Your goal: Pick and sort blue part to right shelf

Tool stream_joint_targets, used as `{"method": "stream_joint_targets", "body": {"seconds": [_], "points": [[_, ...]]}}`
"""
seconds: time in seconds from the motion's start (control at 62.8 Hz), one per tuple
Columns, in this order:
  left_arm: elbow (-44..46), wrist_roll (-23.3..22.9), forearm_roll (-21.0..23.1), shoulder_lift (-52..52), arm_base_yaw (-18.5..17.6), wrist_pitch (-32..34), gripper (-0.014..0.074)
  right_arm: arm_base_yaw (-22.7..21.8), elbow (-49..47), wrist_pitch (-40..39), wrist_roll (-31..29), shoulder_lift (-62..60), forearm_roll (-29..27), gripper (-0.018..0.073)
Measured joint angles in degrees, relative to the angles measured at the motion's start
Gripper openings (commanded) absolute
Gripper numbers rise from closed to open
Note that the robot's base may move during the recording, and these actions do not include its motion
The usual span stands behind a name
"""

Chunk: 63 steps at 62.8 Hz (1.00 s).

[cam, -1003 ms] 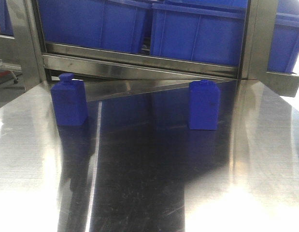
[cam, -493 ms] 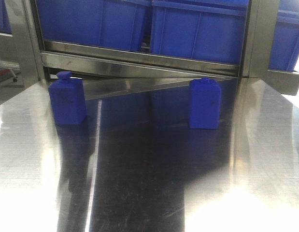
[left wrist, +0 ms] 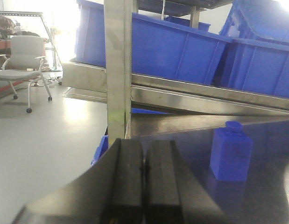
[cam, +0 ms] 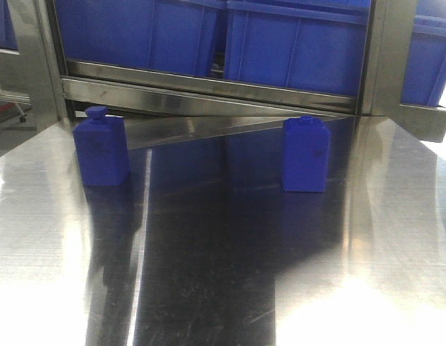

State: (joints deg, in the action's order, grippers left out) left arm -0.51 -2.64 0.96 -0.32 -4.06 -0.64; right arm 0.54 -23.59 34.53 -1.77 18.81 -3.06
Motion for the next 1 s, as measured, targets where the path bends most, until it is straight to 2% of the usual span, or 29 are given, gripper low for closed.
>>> {"method": "stream_joint_targets", "body": {"seconds": [0.111,0.175,0.255,0.334,0.43,0.589,0.78,1.003], "points": [[0.00,0.00,0.00,0.00,0.00,0.00,0.0123,0.00,-3.43,0.00,0.00,5.92,0.62,0.0061],[0.00,0.00,0.00,0.00,0.00,0.00,0.0123,0.00,-4.92,0.00,0.92,9.83,1.30,0.0113],[0.00,0.00,0.00,0.00,0.00,0.00,0.0123,0.00,-6.62,0.14,2.60,13.60,2.51,0.0239],[0.00,0.00,0.00,0.00,0.00,0.00,0.0123,0.40,-8.28,0.92,4.33,18.06,4.43,0.0434],[0.00,0.00,0.00,0.00,0.00,0.00,0.0123,1.52,-10.86,2.69,6.69,21.75,6.38,0.0536],[0.00,0.00,0.00,0.00,0.00,0.00,0.0123,4.81,-17.11,8.07,10.98,29.81,7.83,0.0540],[0.00,0.00,0.00,0.00,0.00,0.00,0.0123,9.33,-27.04,18.21,16.38,41.55,8.04,0.0540],[0.00,0.00,0.00,0.00,0.00,0.00,0.0123,15.18,-41.70,29.60,25.57,57.07,9.44,0.0543]]}}
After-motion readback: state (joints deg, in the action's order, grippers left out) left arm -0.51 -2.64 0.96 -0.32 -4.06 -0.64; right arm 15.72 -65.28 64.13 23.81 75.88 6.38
